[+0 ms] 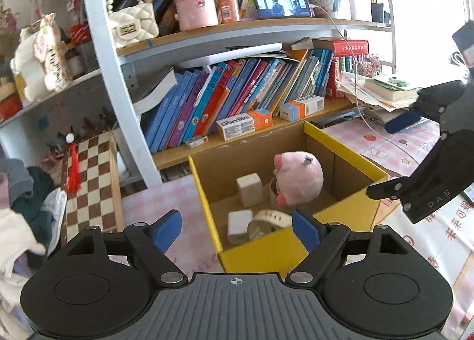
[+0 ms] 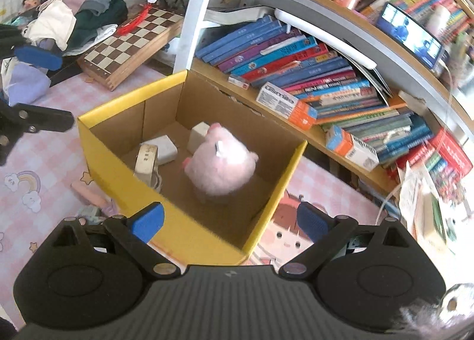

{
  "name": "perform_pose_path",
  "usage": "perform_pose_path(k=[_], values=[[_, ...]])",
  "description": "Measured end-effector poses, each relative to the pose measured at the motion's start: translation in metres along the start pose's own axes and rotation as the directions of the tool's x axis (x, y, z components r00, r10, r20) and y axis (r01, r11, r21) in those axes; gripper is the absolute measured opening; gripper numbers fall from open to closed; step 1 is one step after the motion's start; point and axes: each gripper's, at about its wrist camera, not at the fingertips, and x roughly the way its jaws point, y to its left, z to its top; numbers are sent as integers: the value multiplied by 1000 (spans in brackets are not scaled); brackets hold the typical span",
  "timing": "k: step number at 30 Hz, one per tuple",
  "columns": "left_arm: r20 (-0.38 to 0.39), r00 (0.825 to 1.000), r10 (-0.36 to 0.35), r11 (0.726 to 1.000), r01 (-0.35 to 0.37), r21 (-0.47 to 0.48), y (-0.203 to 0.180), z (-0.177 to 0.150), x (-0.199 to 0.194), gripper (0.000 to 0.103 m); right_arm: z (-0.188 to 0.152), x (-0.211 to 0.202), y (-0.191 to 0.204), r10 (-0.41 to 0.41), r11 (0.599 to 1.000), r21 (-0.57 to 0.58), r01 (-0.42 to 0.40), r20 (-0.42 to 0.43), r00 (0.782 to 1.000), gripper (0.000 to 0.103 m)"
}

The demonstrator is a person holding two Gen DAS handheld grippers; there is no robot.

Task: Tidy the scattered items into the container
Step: 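Withdraw both tools from the box toward the pink eraser and grey toy car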

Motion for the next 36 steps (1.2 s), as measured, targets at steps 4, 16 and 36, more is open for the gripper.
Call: perform_pose_path(k=[4,16,36], values=[[-16,1000,0,1000,0,-8,3,-14,-10,84,-16,-8,9,-13,999,49,13,-14,1000,97],[-89,996,16,997,-23,-78,13,-64,-31,85,-64,-16,50,-20,987,159,33,-84,996,97],[-168,986,2,990,-26,-141,1,-119,-37,85,-102,-9,134,58,980,198,-26,-155,986,98]])
